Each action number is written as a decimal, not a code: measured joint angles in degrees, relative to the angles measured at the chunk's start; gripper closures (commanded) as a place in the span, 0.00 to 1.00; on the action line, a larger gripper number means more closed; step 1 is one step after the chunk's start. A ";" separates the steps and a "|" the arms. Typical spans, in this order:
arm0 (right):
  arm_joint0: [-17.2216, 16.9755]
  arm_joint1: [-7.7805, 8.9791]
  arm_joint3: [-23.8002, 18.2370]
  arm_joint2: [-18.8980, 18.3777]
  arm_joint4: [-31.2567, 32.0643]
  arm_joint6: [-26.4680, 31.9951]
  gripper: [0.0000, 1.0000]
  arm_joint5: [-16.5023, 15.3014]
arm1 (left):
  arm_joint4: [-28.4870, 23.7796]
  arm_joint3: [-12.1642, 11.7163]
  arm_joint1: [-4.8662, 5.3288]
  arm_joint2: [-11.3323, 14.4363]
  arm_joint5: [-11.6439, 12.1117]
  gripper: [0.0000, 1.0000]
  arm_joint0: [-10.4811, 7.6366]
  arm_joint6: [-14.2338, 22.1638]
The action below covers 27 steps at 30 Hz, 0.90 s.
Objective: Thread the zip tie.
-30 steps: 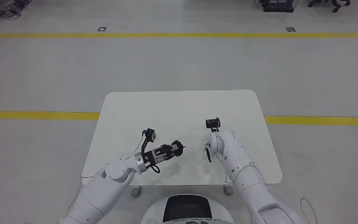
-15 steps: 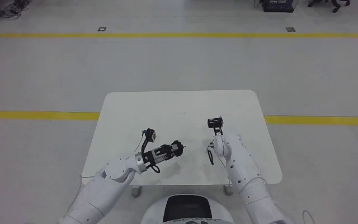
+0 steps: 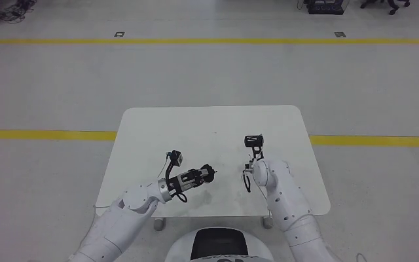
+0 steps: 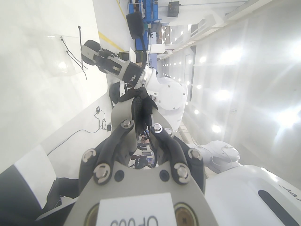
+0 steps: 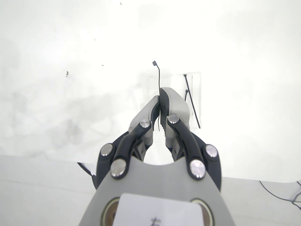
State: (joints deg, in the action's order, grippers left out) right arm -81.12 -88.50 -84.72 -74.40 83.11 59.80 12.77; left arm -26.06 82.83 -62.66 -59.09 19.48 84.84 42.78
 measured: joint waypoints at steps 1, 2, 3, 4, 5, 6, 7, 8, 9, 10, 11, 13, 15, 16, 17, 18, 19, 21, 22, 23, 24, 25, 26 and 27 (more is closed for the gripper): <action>-0.38 0.04 -0.59 -0.25 -0.59 -0.51 1.00 -0.14 | 0.00 0.00 0.00 0.00 0.00 1.00 0.00 0.00; -0.78 0.09 -1.26 -0.55 -1.23 -1.06 1.00 -0.23 | 0.00 0.00 0.00 0.00 0.00 1.00 0.00 0.00; -1.38 0.15 -2.31 -1.06 -2.37 -1.89 1.00 -0.32 | 0.00 0.00 0.00 0.00 0.00 1.00 0.00 0.00; -1.85 0.20 -3.12 -1.47 -3.41 -2.48 1.00 -0.55 | 0.00 0.00 0.00 0.00 0.00 1.00 0.00 0.00; -2.29 0.25 -3.95 -1.93 -4.63 -3.03 1.00 -0.90 | 0.00 0.00 0.00 0.00 0.00 1.00 0.00 0.00; -2.63 0.29 -4.72 -2.37 -6.17 -3.51 1.00 -1.21 | 0.00 0.00 0.00 0.00 0.00 1.00 0.00 0.00; -2.70 0.29 -4.89 -2.49 -6.62 -3.60 1.00 -1.28 | 0.00 0.00 0.00 0.00 0.00 1.00 0.00 0.00; -2.71 0.29 -4.89 -2.50 -6.55 -3.60 1.00 -1.29 | 0.00 0.00 0.00 0.00 0.00 1.00 0.00 0.00; -2.68 0.29 -4.83 -2.48 -6.32 -3.57 1.00 -1.28 | 0.00 0.00 0.00 0.00 0.00 1.00 0.00 0.00; -2.67 0.29 -4.80 -2.46 -6.23 -3.55 1.00 -1.26 | 0.00 0.00 0.00 0.00 0.00 1.00 0.00 0.00; -2.66 0.29 -4.79 -2.45 -6.20 -3.54 1.00 -1.25 | 0.00 0.00 0.00 0.00 0.00 1.00 0.00 0.00; -2.66 0.29 -4.79 -2.45 -6.20 -3.54 1.00 -1.25 | 0.00 0.00 0.00 0.00 0.00 1.00 0.00 0.00; -2.67 0.29 -4.79 -2.46 -6.22 -3.55 1.00 -1.25 | 0.00 0.00 0.00 0.00 0.00 1.00 0.00 0.00; -2.79 0.30 -4.84 -2.57 -6.39 -3.85 1.00 -1.31 | 0.00 0.00 0.00 0.00 0.00 1.00 0.00 0.00; -3.09 0.36 -5.04 -2.85 -6.72 -4.78 1.00 -1.48 | 0.00 0.00 0.00 0.00 0.00 1.00 0.00 0.00; -3.75 0.47 -5.72 -3.42 -7.53 -6.70 1.00 -2.03 | 0.00 0.00 0.00 0.00 0.00 1.00 0.00 0.00; -4.39 0.57 -6.53 -4.00 -8.53 -8.24 1.00 -2.82 | 0.00 0.00 0.00 0.00 0.00 1.00 0.00 0.00; -6.14 0.94 -8.55 -5.78 -10.96 -10.93 1.00 -5.36 | 0.00 0.00 0.00 0.00 0.00 1.00 0.00 0.00; -6.81 1.11 -9.33 -6.54 -11.95 -11.66 1.00 -6.64 | 0.00 0.00 0.00 0.00 0.00 1.00 0.00 0.00; -7.41 1.27 -10.02 -7.27 -13.04 -12.19 1.00 -8.10 | 0.00 0.00 0.00 0.00 0.00 1.00 0.00 0.00; -8.08 1.51 -10.77 -8.22 -14.67 -12.59 1.00 -10.29 | 0.00 0.00 0.00 0.00 0.00 1.00 0.00 0.00; -8.47 1.68 -11.23 -8.90 -15.97 -12.81 1.00 -12.07 | 0.00 0.00 0.00 0.00 0.00 1.00 0.00 0.00; -8.80 1.86 -11.66 -9.56 -17.34 -13.06 1.00 -13.95 | 0.00 0.00 0.00 0.00 0.00 1.00 0.00 0.00; -9.18 2.11 -12.12 -10.38 -19.02 -13.26 1.00 -16.52 | 0.00 0.00 0.00 0.00 0.00 1.00 0.00 0.00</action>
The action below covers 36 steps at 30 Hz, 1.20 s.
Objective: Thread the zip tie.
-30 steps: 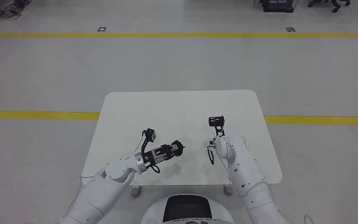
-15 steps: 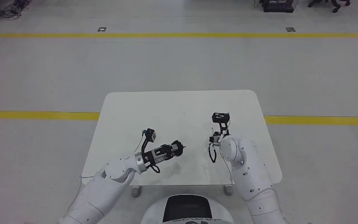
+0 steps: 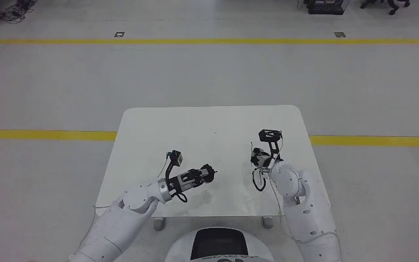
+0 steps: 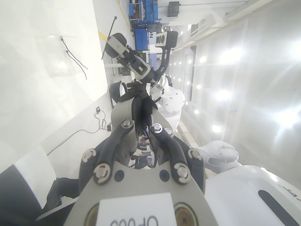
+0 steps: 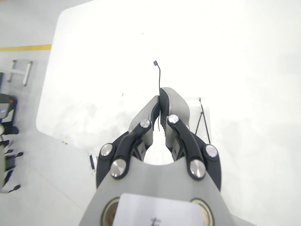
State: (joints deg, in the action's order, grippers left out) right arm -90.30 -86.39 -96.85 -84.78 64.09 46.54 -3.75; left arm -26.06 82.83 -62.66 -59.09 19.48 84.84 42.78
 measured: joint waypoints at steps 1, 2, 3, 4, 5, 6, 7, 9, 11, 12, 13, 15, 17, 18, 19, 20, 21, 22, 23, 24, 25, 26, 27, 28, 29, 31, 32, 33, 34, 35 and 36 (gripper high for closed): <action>-0.21 0.19 -0.25 -0.57 -1.06 -0.10 1.00 -1.77 | 0.00 0.00 0.00 0.00 0.00 1.00 0.00 0.00; -0.36 0.36 -0.41 -1.07 -2.02 -0.19 1.00 -3.39 | 0.00 0.00 0.00 0.00 0.00 1.00 0.00 0.00; -0.45 0.58 -0.50 -1.64 -3.36 -0.23 1.00 -5.30 | 0.00 0.00 0.00 0.00 0.00 1.00 0.00 0.00; -0.45 0.72 -0.47 -2.00 -4.39 -0.19 1.00 -6.60 | 0.00 0.00 0.00 0.00 0.00 1.00 0.00 0.00; -0.38 0.86 -0.35 -2.27 -5.45 -0.09 1.00 -7.80 | 0.00 0.00 0.00 0.00 0.00 1.00 0.00 0.00; -0.19 1.03 -0.08 -2.53 -7.03 0.12 1.00 -9.44 | 0.00 0.00 0.00 0.00 0.00 1.00 0.00 0.00; 0.03 1.17 0.18 -2.68 -8.21 0.32 1.00 -10.73 | 0.00 0.00 0.00 0.00 0.00 1.00 0.00 0.00; 0.56 1.46 0.95 -2.81 -10.83 0.80 1.00 -13.38 | 0.00 0.00 0.00 0.00 0.00 1.00 0.00 0.00; 1.16 1.67 1.87 -2.71 -13.33 1.51 1.00 -15.15 | 0.00 0.00 0.00 0.00 0.00 1.00 0.00 0.00; 1.63 1.81 2.45 -2.49 -14.85 2.02 1.00 -15.73 | 0.00 0.00 0.00 0.00 0.00 1.00 0.00 0.00; 1.98 1.92 2.76 -2.15 -15.88 2.36 1.00 -15.83 | 0.00 0.00 0.00 0.00 0.00 1.00 0.00 0.00; 2.55 2.25 3.23 -1.29 -17.58 2.69 1.00 -15.77 | 0.00 0.00 0.00 0.00 0.00 1.00 0.00 0.00; 2.73 2.57 3.49 -0.53 -18.54 2.44 1.00 -15.73 | 0.00 0.00 0.00 0.00 0.00 1.00 0.00 0.00; 2.75 2.79 3.62 -0.04 -19.01 2.16 1.00 -15.73 | 0.00 0.00 0.00 0.00 0.00 1.00 0.00 0.00; 2.74 2.97 3.67 0.33 -19.15 1.95 1.00 -15.73 | 0.00 0.00 0.00 0.00 0.00 1.00 0.00 0.00; 2.71 3.14 3.71 0.74 -19.24 1.74 1.00 -15.73 | 0.00 0.00 0.00 0.00 0.00 1.00 0.00 0.00; 2.65 3.37 3.73 1.30 -19.52 1.44 1.00 -15.73 | 0.00 0.00 0.00 0.00 0.00 1.00 0.00 0.00; 2.62 3.54 3.71 1.72 -19.80 1.23 1.00 -15.73 | 0.00 0.00 0.00 0.00 0.00 1.00 0.00 0.00; 2.59 3.73 3.58 2.18 -20.13 1.05 1.00 -15.73 | 0.00 0.00 0.00 0.00 0.00 1.00 0.00 0.00; 2.53 4.02 3.20 2.82 -20.49 0.85 1.00 -15.73 | 0.00 0.00 0.00 0.00 0.00 1.00 0.00 0.00; 2.48 4.25 2.89 3.18 -20.58 0.65 1.00 -15.73 | 0.00 0.00 0.00 0.00 0.00 1.00 0.00 0.00; 2.45 4.39 2.71 3.35 -20.57 0.52 1.00 -15.73 | 0.00 0.00 0.00 0.00 0.00 1.00 0.00 0.00; 2.43 4.44 2.64 3.39 -20.54 0.47 1.00 -15.73 | 0.00 0.00 0.00 0.00 0.00 1.00 0.00 0.00; 2.43 4.44 2.64 3.38 -20.52 0.47 1.00 -15.73 | 0.00 0.00 0.00 0.00 0.00 1.00 0.00 0.00; 2.43 4.43 2.65 3.36 -20.51 0.47 1.00 -15.73 | 0.00 0.00 0.00 0.00 0.00 1.00 0.00 0.00; 2.44 4.42 2.67 3.34 -20.51 0.47 1.00 -15.73 | 0.00 0.00 0.00 0.00 0.00 1.00 0.00 0.00; 2.44 4.42 2.67 3.34 -20.51 0.48 1.00 -15.73 | 0.00 0.00 0.00 0.00 0.00 1.00 0.00 0.00; 2.44 4.42 2.67 3.34 -20.51 0.48 1.00 -15.73 | 0.00 0.00 0.00 0.00 0.00 1.00 0.00 0.00; 2.44 4.42 2.67 3.34 -20.51 0.49 1.00 -15.73 | 0.00 0.00 0.00 0.00 0.00 1.00 0.00 0.00; 2.44 4.42 2.67 3.34 -20.51 0.49 1.00 -15.73 | 0.00 0.00 0.00 0.00 0.00 1.00 0.00 0.00; 2.37 4.42 2.68 3.37 -20.64 0.34 1.00 -15.73 | 0.00 0.00 0.00 0.00 0.00 1.00 0.00 0.00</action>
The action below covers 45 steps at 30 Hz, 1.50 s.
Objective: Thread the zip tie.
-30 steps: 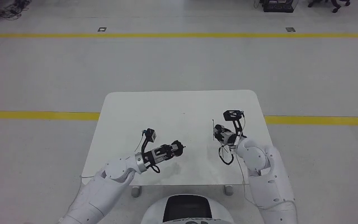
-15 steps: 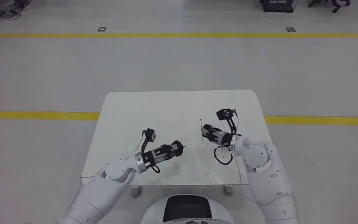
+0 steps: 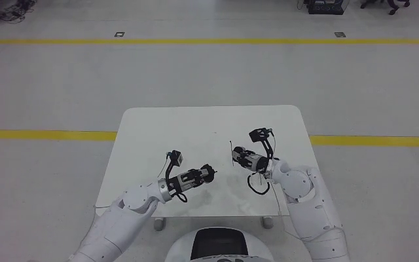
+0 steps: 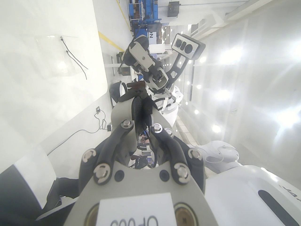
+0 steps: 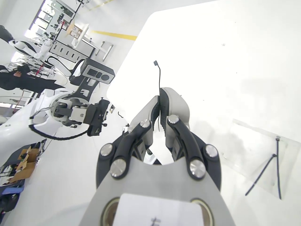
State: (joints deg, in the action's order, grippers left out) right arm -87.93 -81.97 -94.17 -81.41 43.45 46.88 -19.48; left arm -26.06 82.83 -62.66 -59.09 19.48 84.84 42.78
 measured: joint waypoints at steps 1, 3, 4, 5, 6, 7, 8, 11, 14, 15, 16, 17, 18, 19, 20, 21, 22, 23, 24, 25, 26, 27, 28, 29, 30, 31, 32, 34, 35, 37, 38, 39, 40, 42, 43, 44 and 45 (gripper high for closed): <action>-0.20 0.02 -0.11 0.03 -0.38 -0.65 1.00 0.00 | 0.00 0.00 0.00 0.00 0.00 1.00 0.00 0.00; -1.14 0.23 -1.11 0.09 -2.18 -3.15 1.00 0.00 | 0.00 0.00 0.00 0.00 0.00 1.00 0.00 0.00; -1.66 0.37 -1.70 0.10 -3.67 -4.11 1.00 0.00 | 0.00 0.00 0.00 0.00 0.00 1.00 0.00 0.00; -2.17 0.55 -2.35 0.04 -5.31 -4.89 1.00 0.00 | 0.00 0.00 0.00 0.00 0.00 1.00 0.00 0.00; -2.81 0.88 -3.15 -0.09 -7.19 -5.68 1.00 0.00 | 0.00 0.00 0.00 0.00 0.00 1.00 0.00 0.00; -3.26 1.15 -3.63 -0.11 -8.41 -6.20 1.00 0.00 | 0.00 0.00 0.00 0.00 0.00 1.00 0.00 0.00; -3.67 1.41 -4.04 -0.06 -9.66 -6.75 1.00 0.00 | 0.00 0.00 0.00 0.00 0.00 1.00 0.00 0.00; -4.79 2.28 -4.90 0.58 -13.92 -8.52 1.00 0.00 | 0.00 0.00 0.00 0.00 0.00 1.00 0.00 0.00; -5.36 3.21 -5.18 2.14 -16.80 -8.92 1.00 0.00 | 0.00 0.00 0.00 0.00 0.00 1.00 0.00 0.00; -5.32 3.52 -5.17 2.60 -16.75 -8.81 1.00 0.00 | 0.00 0.00 0.00 0.00 0.00 1.00 0.00 0.00; -5.27 3.61 -5.15 2.70 -16.55 -8.77 1.00 0.00 | 0.00 0.00 0.00 0.00 0.00 1.00 0.00 0.00; -5.25 3.63 -5.14 2.71 -16.42 -8.76 1.00 0.00 | 0.00 0.00 0.00 0.00 0.00 1.00 0.00 0.00; -5.24 3.62 -5.14 2.69 -16.37 -8.76 1.00 0.00 | 0.00 0.00 0.00 0.00 0.00 1.00 0.00 0.00; -5.24 3.61 -5.14 2.67 -16.36 -8.76 1.00 0.00 | 0.00 0.00 0.00 0.00 0.00 1.00 0.00 0.00; -5.25 3.60 -5.14 2.66 -16.37 -8.76 1.00 0.00 | 0.00 0.00 0.00 0.00 0.00 1.00 0.00 0.00; -5.25 3.60 -5.14 2.65 -16.37 -8.76 1.00 0.00 | 0.00 0.00 0.00 0.00 0.00 1.00 0.00 0.00; -5.25 3.60 -5.14 2.65 -16.38 -8.76 1.00 0.00 | 0.00 0.00 0.00 0.00 0.00 1.00 0.00 0.00; -5.25 3.60 -5.14 2.65 -16.38 -8.76 1.00 0.00 | 0.00 0.00 0.00 0.00 0.00 1.00 0.00 0.00; -5.25 3.60 -5.14 2.67 -16.37 -8.83 1.00 0.00 | 0.00 0.00 -0.01 0.04 -0.10 1.00 0.02 -0.13; -5.28 3.61 -5.14 2.79 -16.20 -9.27 1.00 0.00 | -0.05 0.06 -0.07 0.20 -0.55 1.00 0.09 -0.74; -5.36 3.65 -5.15 3.04 -15.85 -10.10 1.00 0.00 | -0.09 0.18 -0.15 0.48 -1.33 1.00 0.17 -1.81; -5.55 3.72 -5.16 3.54 -15.48 -11.36 1.00 0.00 | 0.02 0.38 -0.27 0.88 -2.71 1.00 0.24 -3.66; -5.72 3.80 -5.18 3.90 -15.32 -12.29 1.00 0.00 | 0.21 0.65 -0.37 1.19 -3.77 1.00 0.30 -5.25; -5.91 3.91 -5.18 4.21 -15.10 -13.19 1.00 0.00 | 0.40 1.08 -0.48 1.58 -4.69 1.00 0.39 -6.71; -6.09 4.04 -5.21 4.48 -14.79 -14.04 1.00 0.00 | 0.49 1.50 -0.59 1.99 -5.42 1.00 0.48 -7.93; -6.34 4.24 -5.33 4.83 -14.26 -15.15 1.00 0.00 | 0.62 1.94 -0.72 2.48 -6.21 1.00 0.57 -9.35; -6.55 4.40 -5.45 5.09 -13.85 -15.99 1.00 0.00 | 0.94 2.25 -0.81 2.87 -6.65 1.00 0.57 -10.21; -7.11 4.81 -5.61 5.68 -13.35 -17.74 1.00 0.00 | 1.47 2.83 -1.01 3.69 -7.07 1.00 0.52 -11.80; -7.31 5.00 -5.59 5.92 -13.30 -18.34 1.00 0.00 | 1.51 3.01 -1.10 3.99 -7.08 1.00 0.48 -12.31; -7.52 5.46 -5.66 6.59 -12.90 -19.27 1.00 0.00 | 1.38 3.25 -1.29 4.45 -6.75 1.00 0.43 -13.63; -7.50 5.69 -5.99 6.95 -12.39 -19.54 1.00 0.00 | 1.47 3.37 -1.36 4.54 -6.33 1.00 0.41 -14.39; -7.47 5.93 -6.48 7.31 -11.77 -19.81 1.00 0.00 | 2.28 3.61 -1.43 4.60 -5.12 1.00 0.37 -15.64; -7.46 6.00 -6.64 7.42 -11.57 -19.89 1.00 0.00 | 3.16 3.73 -1.45 4.67 -4.06 1.00 0.38 -16.28; -7.45 6.01 -6.67 7.42 -11.54 -19.89 1.00 0.00 | 3.76 3.78 -1.46 4.72 -3.38 1.00 0.40 -16.56; -7.45 6.00 -6.65 7.40 -11.57 -19.88 1.00 0.00 | 3.73 3.77 -1.46 4.72 -3.44 1.00 0.40 -16.52; -7.45 6.00 -6.64 7.40 -11.59 -19.88 1.00 0.00 | 3.68 3.77 -1.45 4.72 -3.52 1.00 0.40 -16.49; -7.45 5.99 -6.64 7.39 -11.59 -19.87 1.00 0.00 | 3.64 3.76 -1.45 4.72 -3.56 1.00 0.40 -16.46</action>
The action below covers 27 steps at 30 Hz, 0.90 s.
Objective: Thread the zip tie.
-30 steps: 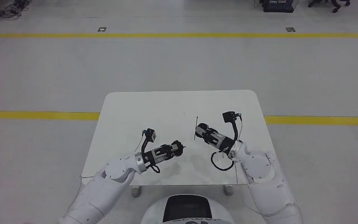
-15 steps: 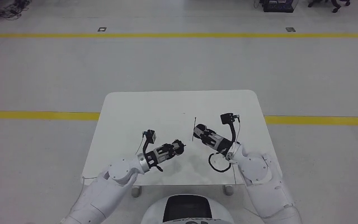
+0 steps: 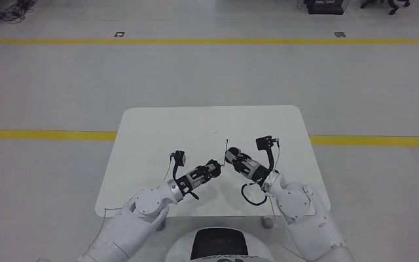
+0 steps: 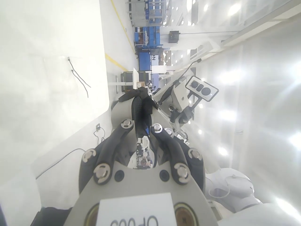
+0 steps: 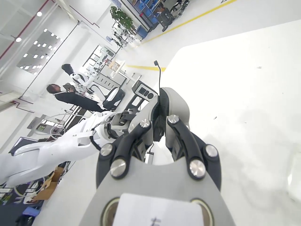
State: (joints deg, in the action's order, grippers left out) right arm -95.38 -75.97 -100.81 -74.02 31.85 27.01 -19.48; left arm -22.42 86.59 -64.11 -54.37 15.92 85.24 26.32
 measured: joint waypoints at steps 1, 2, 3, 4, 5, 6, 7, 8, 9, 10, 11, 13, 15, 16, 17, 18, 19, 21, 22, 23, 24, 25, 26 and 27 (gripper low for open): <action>0.00 0.00 0.00 0.00 0.00 0.00 1.00 0.00 | -0.01 0.00 0.00 0.00 -0.01 1.00 0.00 0.00; 0.00 0.00 0.00 0.00 0.00 0.00 1.00 0.00 | -0.01 0.00 0.00 0.00 -0.01 1.00 0.00 0.01; 0.00 0.00 0.00 0.00 0.00 0.00 1.00 0.00 | -0.01 0.00 0.00 0.00 -0.01 1.00 0.00 0.00; 0.00 0.00 0.02 0.01 0.00 -0.06 1.00 0.03 | 0.04 0.02 -0.02 0.07 -0.07 1.00 0.00 -0.11; 0.02 0.00 0.08 0.08 0.02 -0.42 1.00 0.17 | 0.10 0.05 -0.06 0.22 -0.17 1.00 0.04 -0.34; 0.07 0.01 0.17 0.16 0.60 -1.53 1.00 0.49 | 0.05 0.06 -0.12 0.40 -0.35 1.00 0.14 -0.87; 0.02 0.01 0.21 0.23 1.62 -2.87 1.00 0.76 | -0.09 0.09 -0.16 0.49 -0.45 1.00 0.27 -1.41; -0.15 0.01 0.28 0.44 2.70 -4.43 1.00 0.91 | -0.29 0.10 -0.20 0.55 -0.49 1.00 0.47 -2.04; -0.44 -0.02 0.44 0.83 3.75 -6.45 1.00 0.87 | -0.51 0.06 -0.25 0.63 -0.51 1.00 0.78 -2.86; -0.63 -0.04 0.59 1.09 4.38 -7.90 1.00 0.68 | -0.56 -0.05 -0.29 0.70 -0.53 1.00 1.00 -3.47; -0.80 -0.04 0.78 1.31 5.18 -9.34 1.00 0.48 | -0.55 -0.16 -0.33 0.76 -0.53 1.00 1.21 -4.18; -1.24 -0.04 1.23 1.87 7.62 -12.60 1.00 0.40 | -0.31 -0.19 -0.43 0.94 -0.54 1.00 1.63 -5.87; -1.66 -0.07 1.74 2.54 9.15 -15.24 1.00 0.37 | -0.19 0.05 -0.50 1.09 -0.70 1.00 1.95 -7.16; -1.76 -0.07 2.02 2.78 9.43 -16.04 1.00 0.22 | -0.12 0.14 -0.52 1.11 -0.73 1.00 2.02 -7.46; -1.82 -0.07 2.35 3.00 9.63 -16.63 1.00 0.08 | -0.04 0.20 -0.53 1.11 -0.75 1.00 2.09 -7.77; -1.81 -0.05 2.80 3.29 9.85 -17.16 1.00 0.00 | 0.08 0.31 -0.55 1.10 -0.74 1.00 2.20 -8.26; -1.75 -0.03 3.12 3.54 9.91 -17.34 1.00 -0.02 | 0.16 0.39 -0.57 1.10 -0.70 1.00 2.28 -8.62; -1.43 0.07 3.63 4.34 9.51 -16.63 1.00 -0.01 | 0.51 0.46 -0.60 1.15 -0.82 1.00 2.39 -9.23; -1.24 0.14 3.71 4.56 9.27 -16.16 1.00 -0.01 | 0.99 0.37 -0.59 1.21 -1.22 1.00 2.31 -9.24; -1.13 0.20 3.75 4.65 9.14 -15.89 1.00 -0.01 | 1.31 0.30 -0.58 1.24 -1.51 1.00 2.23 -9.21; -1.08 0.22 3.75 4.67 9.09 -15.79 1.00 0.00 | 1.46 0.27 -0.57 1.26 -1.64 1.00 2.19 -9.17; -1.08 0.22 3.75 4.66 9.09 -15.79 1.00 0.00 | 1.46 0.27 -0.57 1.26 -1.65 1.00 2.19 -9.15; -1.09 0.22 3.74 4.64 9.09 -15.80 1.00 0.00 | 1.44 0.27 -0.57 1.26 -1.65 1.00 2.19 -9.15; -1.10 0.22 3.74 4.64 9.10 -15.82 1.00 0.00 | 1.42 0.27 -0.57 1.26 -1.63 1.00 2.19 -9.15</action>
State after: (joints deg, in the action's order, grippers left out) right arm -96.48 -75.75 -97.07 -69.38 40.95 11.19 -19.48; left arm -21.00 86.86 -64.68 -53.12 14.29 87.43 17.17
